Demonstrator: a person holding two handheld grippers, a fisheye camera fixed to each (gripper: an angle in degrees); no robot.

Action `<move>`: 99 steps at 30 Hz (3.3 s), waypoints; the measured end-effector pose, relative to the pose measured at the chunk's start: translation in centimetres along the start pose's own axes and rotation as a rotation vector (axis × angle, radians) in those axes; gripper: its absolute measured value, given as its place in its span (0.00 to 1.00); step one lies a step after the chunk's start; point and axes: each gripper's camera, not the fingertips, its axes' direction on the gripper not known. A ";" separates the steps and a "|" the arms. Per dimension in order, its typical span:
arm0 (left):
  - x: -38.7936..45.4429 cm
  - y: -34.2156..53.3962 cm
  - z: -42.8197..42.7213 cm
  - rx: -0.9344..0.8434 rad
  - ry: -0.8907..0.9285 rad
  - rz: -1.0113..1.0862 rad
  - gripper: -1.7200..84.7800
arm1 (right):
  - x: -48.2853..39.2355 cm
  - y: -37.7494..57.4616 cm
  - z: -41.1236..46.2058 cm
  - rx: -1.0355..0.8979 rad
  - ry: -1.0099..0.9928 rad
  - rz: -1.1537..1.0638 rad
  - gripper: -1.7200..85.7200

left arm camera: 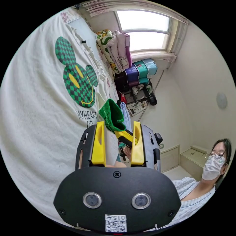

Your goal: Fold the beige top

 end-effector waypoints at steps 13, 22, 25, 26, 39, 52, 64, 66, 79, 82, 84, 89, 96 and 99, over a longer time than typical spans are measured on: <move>-0.4 3.7 3.6 -0.045 -0.138 -0.011 0.09 | -1.8 13.6 4.9 -0.015 0.038 0.191 0.02; 9.2 10.2 -2.2 0.098 -0.363 0.237 0.02 | -0.1 21.0 4.7 0.066 -0.096 0.249 0.02; 9.5 13.0 -5.1 0.141 -0.390 0.219 0.02 | 0.7 22.8 5.8 0.075 -0.232 0.289 0.04; 9.0 13.9 -5.8 0.146 -0.388 0.195 0.02 | 0.8 23.3 6.3 0.080 -0.282 0.297 0.06; 4.2 17.2 -5.7 0.177 -0.149 -0.008 0.02 | -7.7 21.7 9.6 -0.096 -0.195 0.033 0.19; 3.6 17.4 -6.4 0.166 -0.207 -0.033 0.02 | -4.8 21.0 10.7 -0.156 -0.077 0.063 0.02; 3.2 16.7 -8.1 0.205 -0.314 -0.072 0.11 | 2.9 17.9 6.8 -0.181 -0.113 0.051 0.02; 3.1 14.9 -7.3 0.136 -0.316 -0.039 0.11 | 5.4 16.5 5.9 -0.190 -0.142 0.061 0.02; 9.7 -1.8 -6.9 -0.011 -0.503 0.199 0.09 | 40.4 11.4 -4.8 0.101 -0.382 0.589 0.12; 10.4 -10.8 -1.7 -0.026 -0.500 0.246 0.09 | 50.7 8.2 -4.9 0.174 -0.390 0.737 0.14; 10.2 -18.1 4.1 -0.062 -0.471 0.259 0.10 | 57.6 5.2 -4.3 0.232 -0.438 0.847 0.15; 7.8 -29.3 15.1 -0.091 -0.452 0.196 0.14 | 66.9 0.0 -1.6 0.217 -0.477 0.946 0.16; 4.4 -35.9 25.9 -0.184 -0.642 0.200 0.09 | 74.8 -4.9 0.4 0.286 -0.607 0.984 0.09; 4.7 -37.6 26.7 -0.159 -0.617 0.206 0.04 | 75.9 -6.2 -0.2 0.293 -0.491 0.980 0.06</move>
